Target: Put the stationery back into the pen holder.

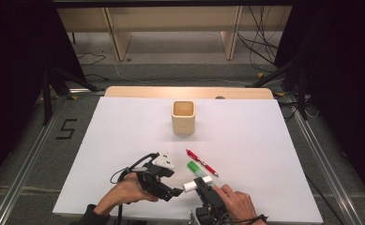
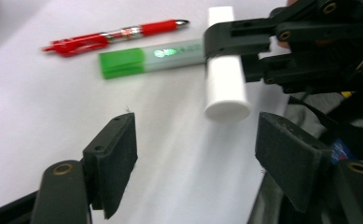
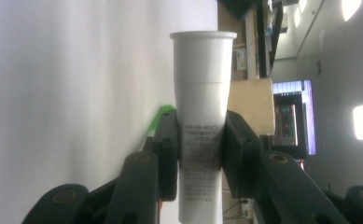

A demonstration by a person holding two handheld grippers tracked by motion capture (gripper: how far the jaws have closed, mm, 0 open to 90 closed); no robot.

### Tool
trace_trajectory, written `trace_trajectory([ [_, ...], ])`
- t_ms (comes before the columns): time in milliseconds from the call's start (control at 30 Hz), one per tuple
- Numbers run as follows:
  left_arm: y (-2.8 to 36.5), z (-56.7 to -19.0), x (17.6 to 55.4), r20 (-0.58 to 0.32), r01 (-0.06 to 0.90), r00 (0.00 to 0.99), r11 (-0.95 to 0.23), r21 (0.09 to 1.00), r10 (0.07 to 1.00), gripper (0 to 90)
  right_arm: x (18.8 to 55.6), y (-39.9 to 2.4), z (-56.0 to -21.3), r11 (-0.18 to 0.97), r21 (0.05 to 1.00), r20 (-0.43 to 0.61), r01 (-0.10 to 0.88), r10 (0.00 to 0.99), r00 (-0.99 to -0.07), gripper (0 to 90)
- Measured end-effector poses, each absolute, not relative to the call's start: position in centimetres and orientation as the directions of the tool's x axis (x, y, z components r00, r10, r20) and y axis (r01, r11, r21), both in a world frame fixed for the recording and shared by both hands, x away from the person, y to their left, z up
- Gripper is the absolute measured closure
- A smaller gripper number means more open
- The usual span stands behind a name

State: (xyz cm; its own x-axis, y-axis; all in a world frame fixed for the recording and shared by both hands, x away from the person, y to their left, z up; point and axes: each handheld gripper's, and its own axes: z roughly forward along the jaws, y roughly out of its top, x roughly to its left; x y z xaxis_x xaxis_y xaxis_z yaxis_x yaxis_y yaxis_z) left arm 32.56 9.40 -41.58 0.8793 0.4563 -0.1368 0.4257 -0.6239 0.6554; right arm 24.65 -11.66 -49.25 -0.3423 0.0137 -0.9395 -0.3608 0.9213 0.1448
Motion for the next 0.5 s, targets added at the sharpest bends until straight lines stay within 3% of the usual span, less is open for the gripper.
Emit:
trace_trajectory([
  [267,11.4,-42.1,32.7,-0.072,0.399,0.832,-0.503,0.767,0.55,24.2,25.5,-12.5,-48.3,0.913,0.265,-0.906,-0.312,0.124,-0.406,70.0],
  [500,12.5,-42.6,32.7,-0.062,0.386,0.796,-0.425,0.819,0.602,23.2,26.5,-13.4,-46.6,0.854,0.469,-0.794,-0.224,0.297,-0.529,70.0],
])
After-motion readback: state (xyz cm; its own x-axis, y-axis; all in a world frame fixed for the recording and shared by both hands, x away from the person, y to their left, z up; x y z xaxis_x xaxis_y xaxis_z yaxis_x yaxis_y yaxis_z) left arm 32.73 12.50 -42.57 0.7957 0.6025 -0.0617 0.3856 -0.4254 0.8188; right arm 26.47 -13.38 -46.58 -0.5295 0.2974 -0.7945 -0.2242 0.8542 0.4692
